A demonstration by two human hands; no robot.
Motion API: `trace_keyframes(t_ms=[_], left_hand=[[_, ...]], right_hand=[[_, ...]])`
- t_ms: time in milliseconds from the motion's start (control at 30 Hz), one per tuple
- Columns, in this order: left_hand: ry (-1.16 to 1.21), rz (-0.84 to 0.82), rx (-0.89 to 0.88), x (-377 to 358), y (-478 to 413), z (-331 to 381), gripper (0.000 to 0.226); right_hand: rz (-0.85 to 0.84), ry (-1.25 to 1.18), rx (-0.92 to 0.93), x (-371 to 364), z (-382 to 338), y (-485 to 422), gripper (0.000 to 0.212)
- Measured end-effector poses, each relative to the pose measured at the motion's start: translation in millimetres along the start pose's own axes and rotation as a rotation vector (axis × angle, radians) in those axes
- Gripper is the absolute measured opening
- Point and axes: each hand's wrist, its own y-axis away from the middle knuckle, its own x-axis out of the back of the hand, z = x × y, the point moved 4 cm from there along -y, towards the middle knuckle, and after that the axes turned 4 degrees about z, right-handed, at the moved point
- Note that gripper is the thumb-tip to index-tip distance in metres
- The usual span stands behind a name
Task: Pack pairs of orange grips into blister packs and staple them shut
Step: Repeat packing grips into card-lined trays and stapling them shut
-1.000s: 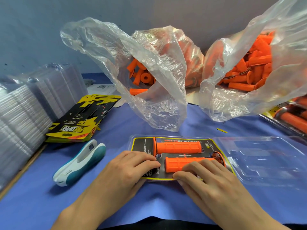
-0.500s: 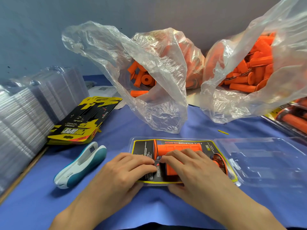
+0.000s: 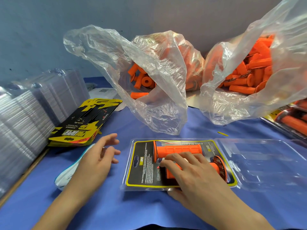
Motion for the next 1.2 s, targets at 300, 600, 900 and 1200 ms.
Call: trace_keyframes(t_ms=[300, 600, 900, 1200], left_hand=[[0.167, -0.285, 0.549, -58, -18, 10, 0.041], [-0.247, -0.086, 0.304, -63, -25, 19, 0.044], [-0.211, -0.101, 0.299, -63, -25, 15, 0.038], [-0.129, -0.148, 0.293, -61, -20, 20, 0.038]], right_hand=[[0.031, 0.007, 0.012, 1, 0, 0, 0.047], [0.026, -0.019, 0.021, 2, 0, -2, 0.047], [0.419, -0.352, -0.166, 53, 14, 24, 0.030], [1.201, -1.271, -1.400, 25, 59, 142, 0.024]])
